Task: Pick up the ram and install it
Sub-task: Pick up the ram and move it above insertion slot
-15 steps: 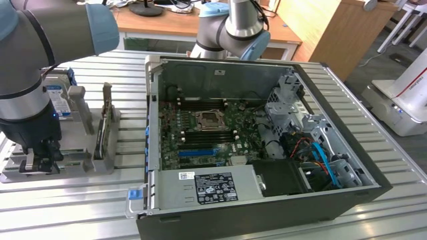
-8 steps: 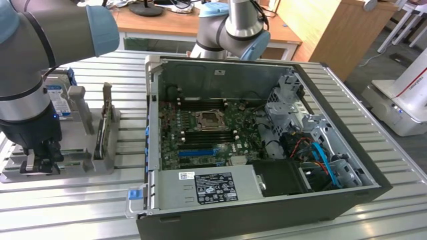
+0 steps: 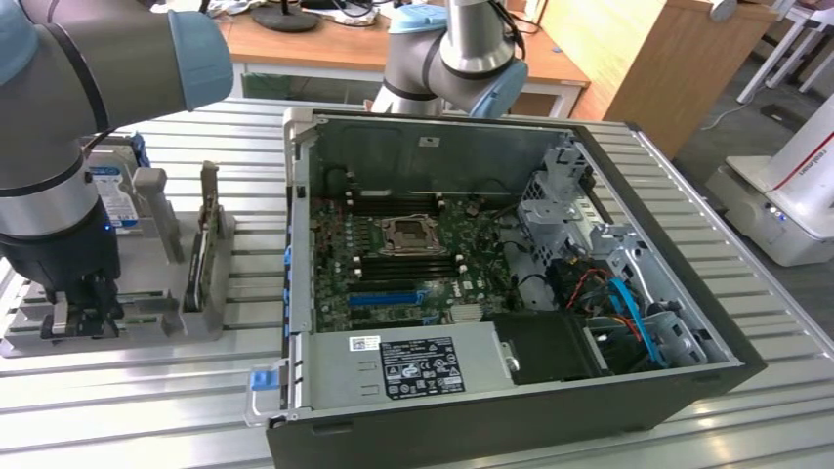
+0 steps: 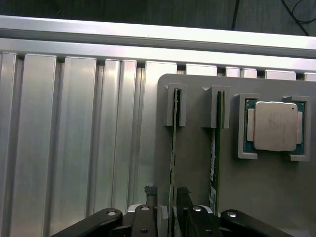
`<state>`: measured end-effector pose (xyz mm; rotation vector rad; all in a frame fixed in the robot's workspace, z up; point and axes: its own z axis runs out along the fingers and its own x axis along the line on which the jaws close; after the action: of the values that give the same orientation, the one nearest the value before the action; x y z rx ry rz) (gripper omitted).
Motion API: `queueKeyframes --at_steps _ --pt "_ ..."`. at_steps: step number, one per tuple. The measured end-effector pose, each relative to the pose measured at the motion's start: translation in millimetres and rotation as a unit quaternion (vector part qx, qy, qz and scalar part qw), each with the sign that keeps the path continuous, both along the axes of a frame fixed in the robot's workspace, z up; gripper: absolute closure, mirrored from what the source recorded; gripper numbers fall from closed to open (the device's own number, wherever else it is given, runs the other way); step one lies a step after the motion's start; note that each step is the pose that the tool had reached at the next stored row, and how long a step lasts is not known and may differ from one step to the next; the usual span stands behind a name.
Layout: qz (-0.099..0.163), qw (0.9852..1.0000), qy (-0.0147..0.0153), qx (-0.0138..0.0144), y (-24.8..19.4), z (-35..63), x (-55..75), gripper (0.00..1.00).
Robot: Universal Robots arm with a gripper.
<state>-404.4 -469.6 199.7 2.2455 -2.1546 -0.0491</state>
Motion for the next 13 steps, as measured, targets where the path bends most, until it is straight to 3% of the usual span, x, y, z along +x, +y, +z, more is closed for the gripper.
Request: queueKeyframes --at_steps 1,13 --pt "0.000 1.0000 0.0000 0.0000 0.0 0.0 0.0 0.71" --pt "0.000 1.0000 -0.0001 0.0000 2.0 -0.3 0.0 0.71"
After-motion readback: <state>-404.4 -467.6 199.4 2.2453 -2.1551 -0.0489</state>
